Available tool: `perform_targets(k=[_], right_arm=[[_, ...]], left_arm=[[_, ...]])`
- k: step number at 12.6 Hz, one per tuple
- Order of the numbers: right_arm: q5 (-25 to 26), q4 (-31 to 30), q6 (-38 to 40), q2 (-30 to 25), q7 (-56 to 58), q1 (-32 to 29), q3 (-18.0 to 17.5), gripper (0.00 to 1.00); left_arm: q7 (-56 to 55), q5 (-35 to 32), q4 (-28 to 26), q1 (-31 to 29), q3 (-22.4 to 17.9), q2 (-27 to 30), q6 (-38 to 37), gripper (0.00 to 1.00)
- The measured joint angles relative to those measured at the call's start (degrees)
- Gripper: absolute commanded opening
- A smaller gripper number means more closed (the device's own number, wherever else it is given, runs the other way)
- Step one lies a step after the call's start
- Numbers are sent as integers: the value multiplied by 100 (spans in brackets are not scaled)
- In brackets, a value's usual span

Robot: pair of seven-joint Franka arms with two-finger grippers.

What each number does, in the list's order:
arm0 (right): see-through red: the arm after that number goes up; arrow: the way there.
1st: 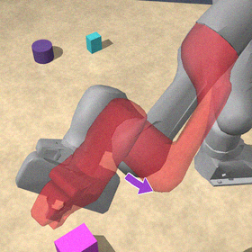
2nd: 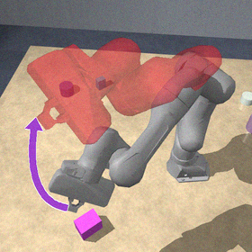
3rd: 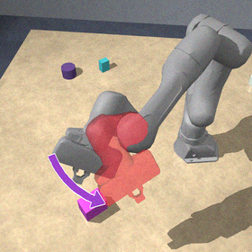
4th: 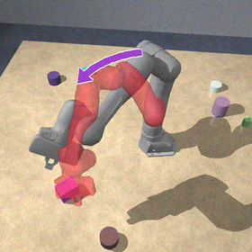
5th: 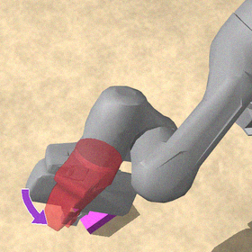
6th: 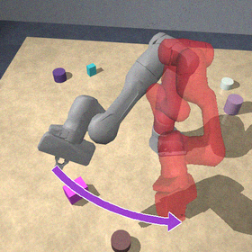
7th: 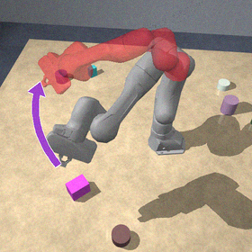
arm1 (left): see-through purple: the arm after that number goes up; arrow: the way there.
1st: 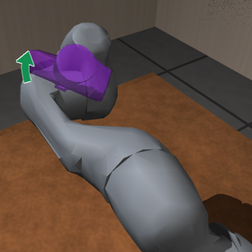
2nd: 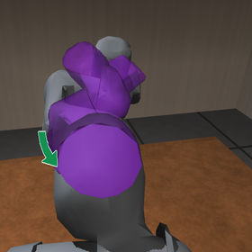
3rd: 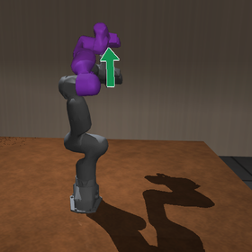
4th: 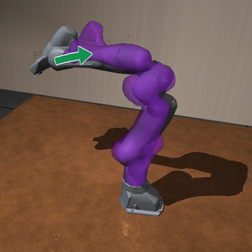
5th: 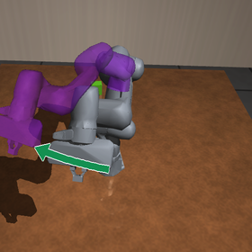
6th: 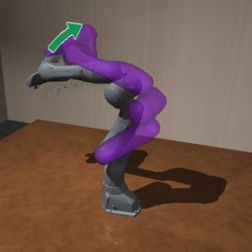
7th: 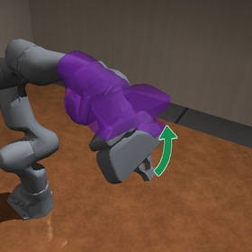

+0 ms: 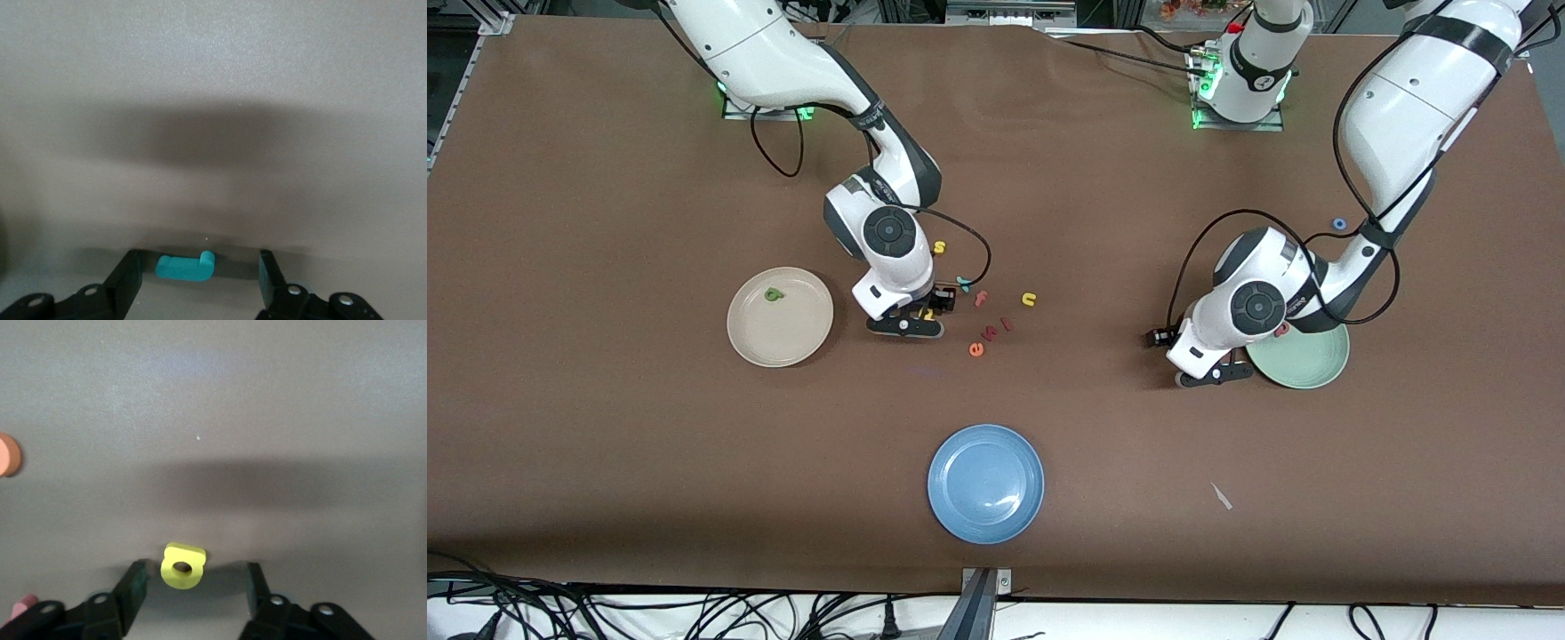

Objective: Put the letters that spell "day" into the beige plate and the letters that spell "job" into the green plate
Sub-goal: 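Place the a on the cream plate while the left places j on green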

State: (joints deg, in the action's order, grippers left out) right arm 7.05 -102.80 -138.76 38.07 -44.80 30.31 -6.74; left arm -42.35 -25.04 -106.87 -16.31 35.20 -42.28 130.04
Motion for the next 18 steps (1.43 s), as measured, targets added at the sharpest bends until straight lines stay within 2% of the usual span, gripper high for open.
perform_targets(k=[2,4,6,7,12,15,18], right_arm=[[20,15,0,1,0,0,2,39],[44,15,0,6,0,-2,8,34],[55,16,0,10,1,-2,12,20],[56,22,-1,10,1,-2,13,16],[96,141,276,-33,555,-113,188,16],[97,395,1219,-265,1520,-458,257,16],[96,455,2065,-624,2629,-649,649,16]], left_arm=[[-8,0,-1,-2,14,25,3,60],[-23,0,-2,-1,20,27,4,48],[-32,0,-2,-2,21,42,1,33],[-33,0,-2,-1,27,56,0,30],[-34,0,-3,-1,35,60,-5,12],[-33,0,-4,-2,36,62,-5,11],[214,-4,36,-55,40,149,-244,12]])
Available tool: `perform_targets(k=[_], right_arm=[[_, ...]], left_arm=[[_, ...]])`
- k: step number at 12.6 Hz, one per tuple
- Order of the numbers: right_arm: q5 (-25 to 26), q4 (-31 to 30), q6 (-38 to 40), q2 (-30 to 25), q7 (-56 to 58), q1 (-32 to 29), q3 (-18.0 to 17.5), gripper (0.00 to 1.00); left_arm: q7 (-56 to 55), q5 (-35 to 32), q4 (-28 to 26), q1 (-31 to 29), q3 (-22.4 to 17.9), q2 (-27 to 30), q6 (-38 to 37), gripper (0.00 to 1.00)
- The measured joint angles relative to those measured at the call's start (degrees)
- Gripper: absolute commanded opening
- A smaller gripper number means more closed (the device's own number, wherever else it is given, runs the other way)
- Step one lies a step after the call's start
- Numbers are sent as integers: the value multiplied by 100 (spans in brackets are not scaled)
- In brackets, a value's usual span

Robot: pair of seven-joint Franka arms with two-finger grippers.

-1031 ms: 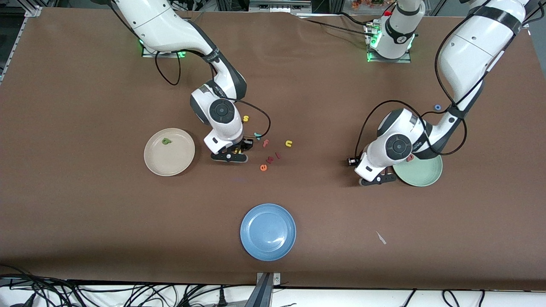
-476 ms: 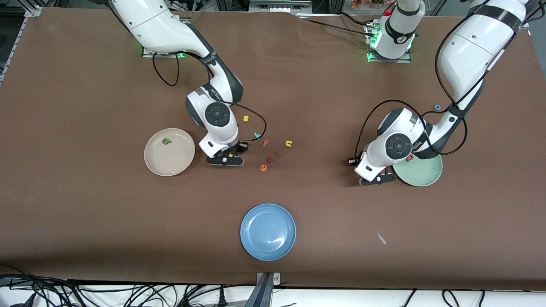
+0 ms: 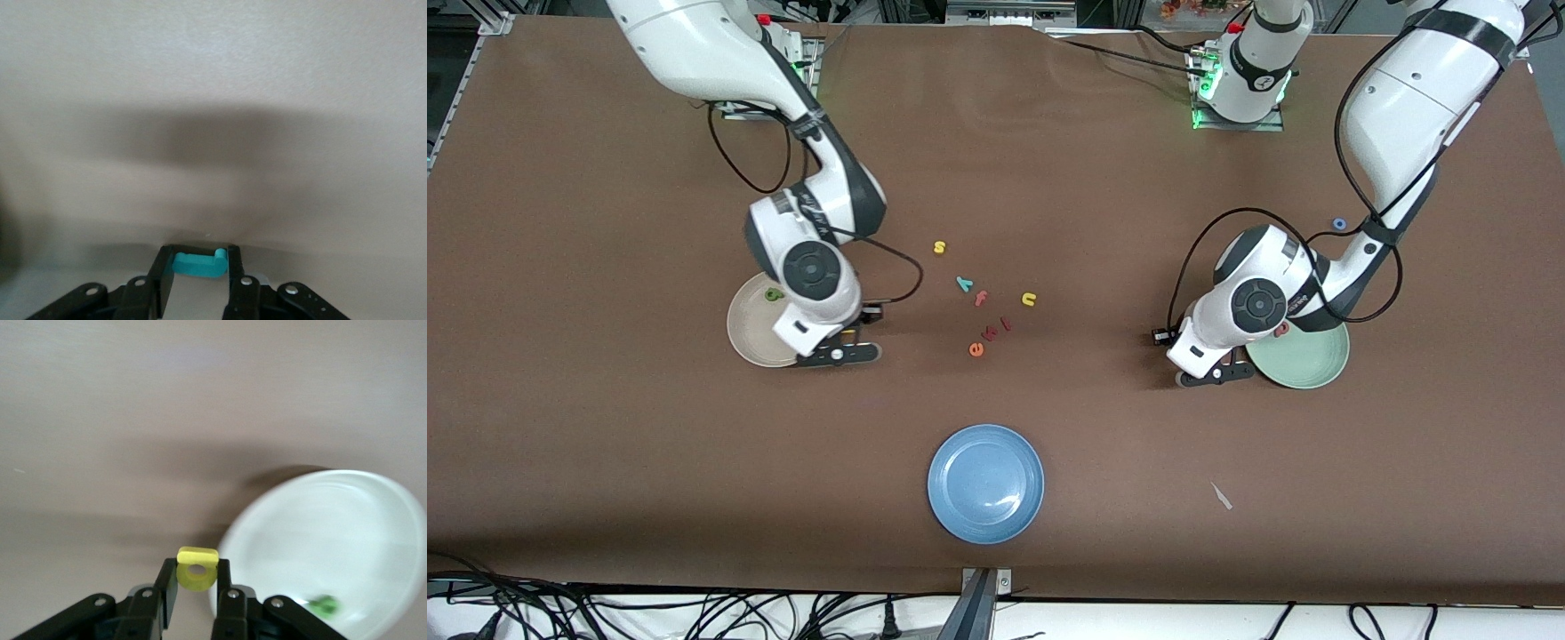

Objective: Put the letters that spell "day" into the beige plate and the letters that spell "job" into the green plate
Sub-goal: 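Place the a on the cream plate while the left places j on green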

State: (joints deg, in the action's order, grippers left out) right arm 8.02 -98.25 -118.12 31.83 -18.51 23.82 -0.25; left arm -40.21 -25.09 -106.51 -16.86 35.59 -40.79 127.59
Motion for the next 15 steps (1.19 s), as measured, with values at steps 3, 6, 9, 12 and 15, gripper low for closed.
perform_targets(k=[3,6,9,12,15], right_arm=[[-1,-25,359,-126,691,-41,373,29],[-6,-146,374,-122,761,-33,417,49],[-240,-259,372,-120,758,-32,455,61],[-417,-290,365,-121,717,-33,491,66],[-838,-282,210,-132,192,82,349,68]], left_arm=[[584,94,103,-388,295,491,-647,12],[1564,471,284,-1236,880,1082,-1662,15],[2697,518,357,-2039,1102,1371,-2370,15],[3317,406,244,-2501,1049,1154,-2392,16],[3370,-248,179,-2592,956,557,-2262,62]])
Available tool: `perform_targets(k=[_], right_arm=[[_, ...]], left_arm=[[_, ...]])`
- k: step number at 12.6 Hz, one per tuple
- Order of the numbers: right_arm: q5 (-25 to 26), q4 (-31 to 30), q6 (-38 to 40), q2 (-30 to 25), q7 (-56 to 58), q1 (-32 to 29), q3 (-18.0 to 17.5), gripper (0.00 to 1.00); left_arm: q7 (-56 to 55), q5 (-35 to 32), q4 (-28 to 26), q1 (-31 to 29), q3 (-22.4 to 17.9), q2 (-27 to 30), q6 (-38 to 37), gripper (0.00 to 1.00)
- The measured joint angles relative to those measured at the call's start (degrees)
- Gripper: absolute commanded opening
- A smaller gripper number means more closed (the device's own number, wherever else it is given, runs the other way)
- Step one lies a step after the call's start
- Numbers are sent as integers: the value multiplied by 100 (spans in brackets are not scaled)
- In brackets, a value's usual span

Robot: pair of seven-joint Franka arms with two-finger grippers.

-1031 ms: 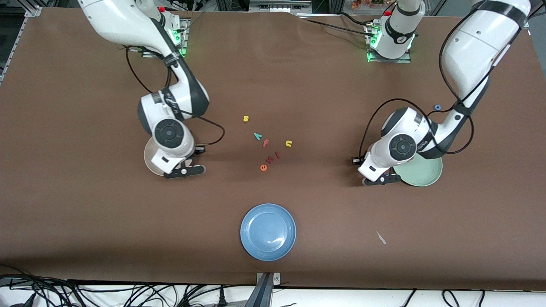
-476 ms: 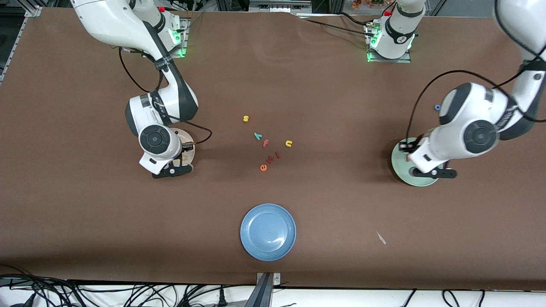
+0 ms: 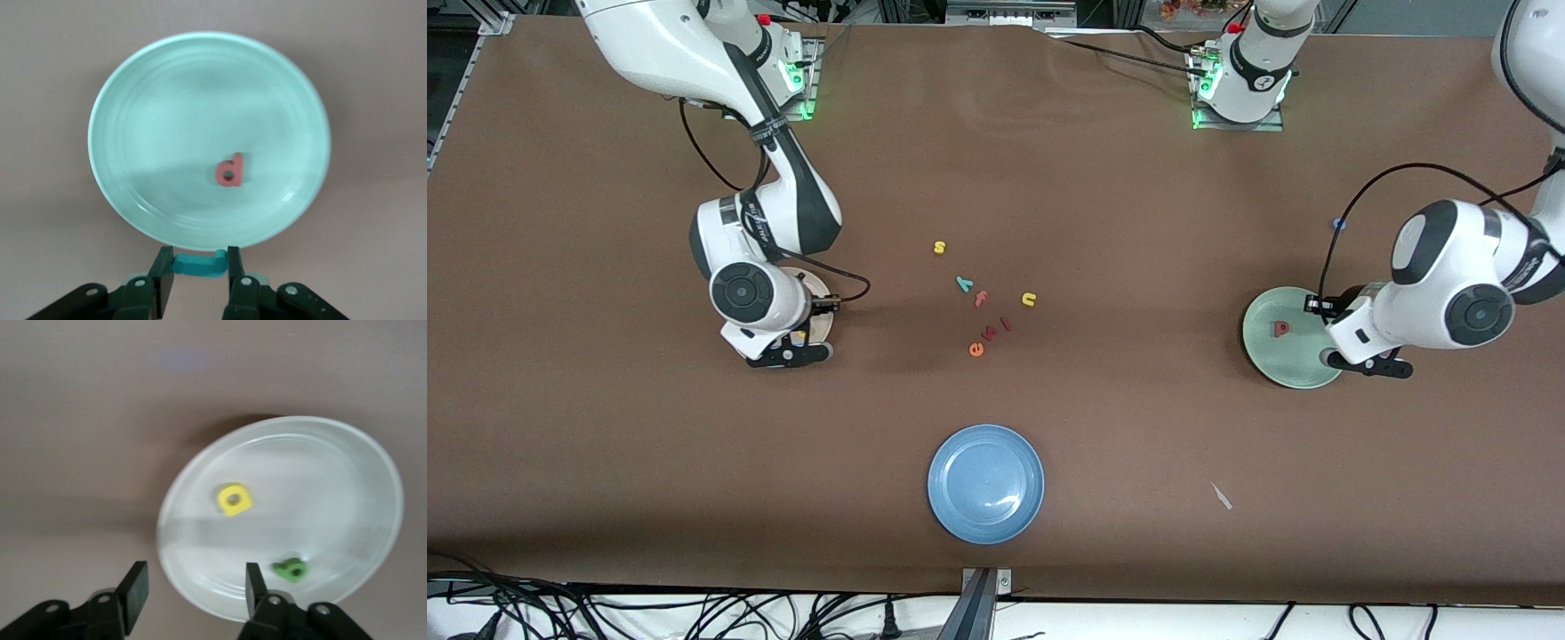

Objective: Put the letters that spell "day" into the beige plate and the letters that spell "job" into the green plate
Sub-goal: 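Place the a on the cream plate while the left places j on green, then reach the left gripper to blue o while the right gripper reaches cyan y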

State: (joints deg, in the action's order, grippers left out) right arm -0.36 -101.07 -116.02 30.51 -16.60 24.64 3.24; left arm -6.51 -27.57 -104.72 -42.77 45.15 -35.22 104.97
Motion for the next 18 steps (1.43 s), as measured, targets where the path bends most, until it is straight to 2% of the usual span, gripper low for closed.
perform_targets(k=[1,4,6,10,14,16,18], right_arm=[[-16,-1,-103,1,-413,93,-113,68],[-29,-8,-476,16,-1951,354,-615,69],[-29,-26,-685,58,-2796,576,-799,69],[-30,-116,-1107,250,-4092,1091,-827,69],[-30,-179,-1555,450,-4683,1389,-828,71],[-30,-182,-1695,539,-4739,1428,-827,71],[-29,-181,-1788,611,-4769,1448,-826,71]], left_arm=[[0,-83,-1,-5,-47,-182,92,100],[0,-100,22,-83,-55,-352,168,100],[38,-100,128,-311,142,-203,58,98],[117,-100,102,-1487,1224,405,-589,93],[163,-104,-646,-3410,2530,543,-662,93],[177,-127,-999,-3986,2814,544,-588,92],[97,-202,-1184,-4082,2837,543,-493,92]])
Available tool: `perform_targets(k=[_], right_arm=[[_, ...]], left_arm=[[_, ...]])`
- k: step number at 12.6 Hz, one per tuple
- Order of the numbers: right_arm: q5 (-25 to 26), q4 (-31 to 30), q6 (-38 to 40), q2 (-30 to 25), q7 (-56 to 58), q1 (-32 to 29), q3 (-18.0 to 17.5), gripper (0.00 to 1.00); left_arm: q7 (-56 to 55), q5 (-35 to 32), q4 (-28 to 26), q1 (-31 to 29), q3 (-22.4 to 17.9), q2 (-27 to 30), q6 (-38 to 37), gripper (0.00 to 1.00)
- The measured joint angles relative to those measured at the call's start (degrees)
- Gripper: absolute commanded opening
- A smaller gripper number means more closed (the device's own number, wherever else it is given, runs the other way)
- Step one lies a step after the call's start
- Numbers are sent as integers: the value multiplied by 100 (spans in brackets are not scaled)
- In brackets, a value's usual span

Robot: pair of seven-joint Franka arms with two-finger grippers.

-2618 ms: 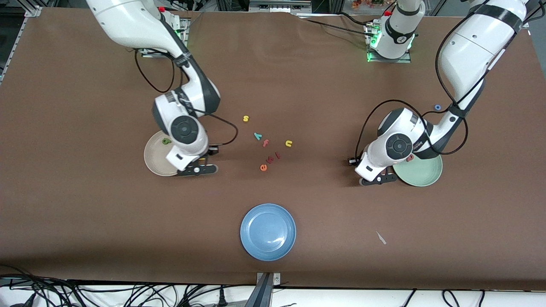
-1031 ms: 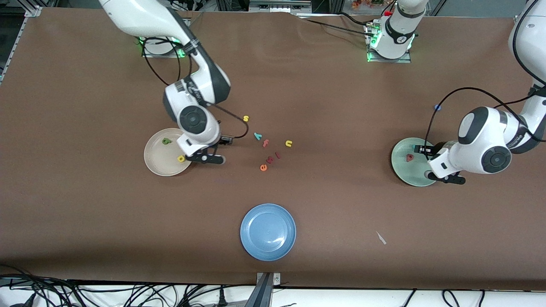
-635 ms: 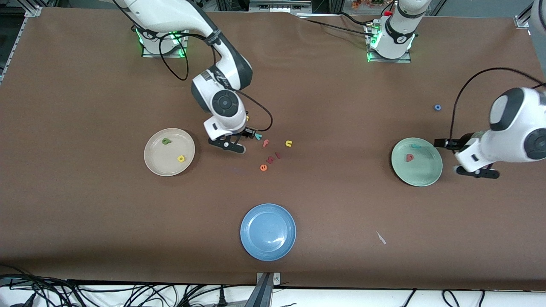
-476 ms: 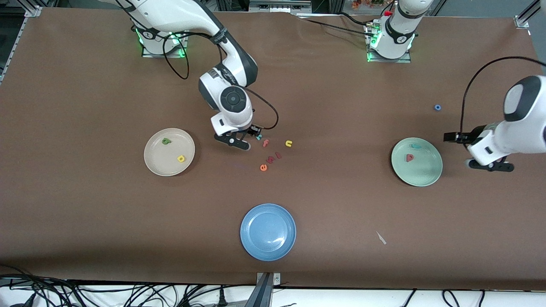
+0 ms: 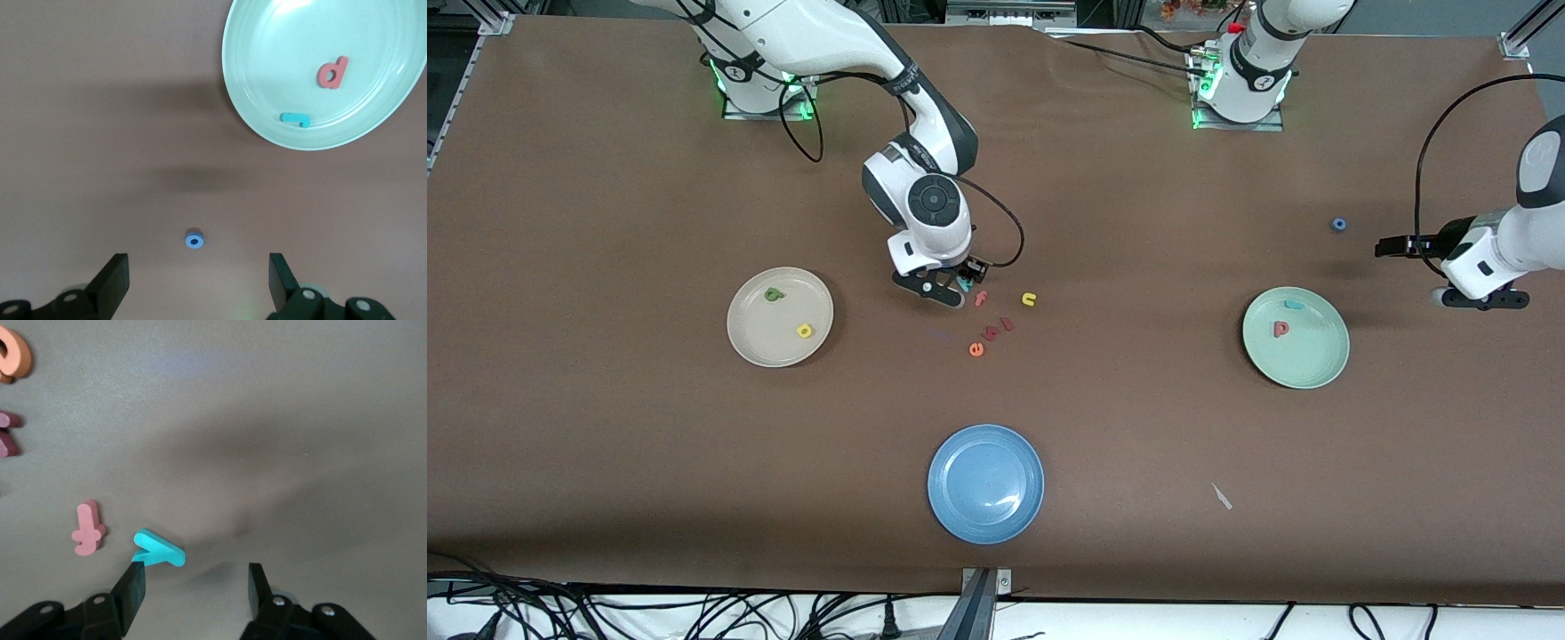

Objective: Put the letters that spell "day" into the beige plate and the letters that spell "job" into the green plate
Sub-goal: 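Reach the left gripper to blue o while the right gripper reaches cyan y, then grasp the blue o with the left gripper while the right grasps the y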

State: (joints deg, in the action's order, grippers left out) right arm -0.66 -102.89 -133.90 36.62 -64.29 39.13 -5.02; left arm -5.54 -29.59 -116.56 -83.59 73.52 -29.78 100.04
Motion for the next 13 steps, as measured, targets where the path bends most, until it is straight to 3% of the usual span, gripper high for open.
perform_targets(k=[3,10,13], right_arm=[[1,17,-41,48,-5,4,8,71],[8,89,-50,85,-5,4,14,71],[10,303,-61,262,-17,10,14,71]], left_arm=[[-391,-34,-310,-47,7,3,379,89],[-509,-550,-939,-1154,6,3,1454,89],[-782,-550,-1232,-1273,5,-36,1718,88]])
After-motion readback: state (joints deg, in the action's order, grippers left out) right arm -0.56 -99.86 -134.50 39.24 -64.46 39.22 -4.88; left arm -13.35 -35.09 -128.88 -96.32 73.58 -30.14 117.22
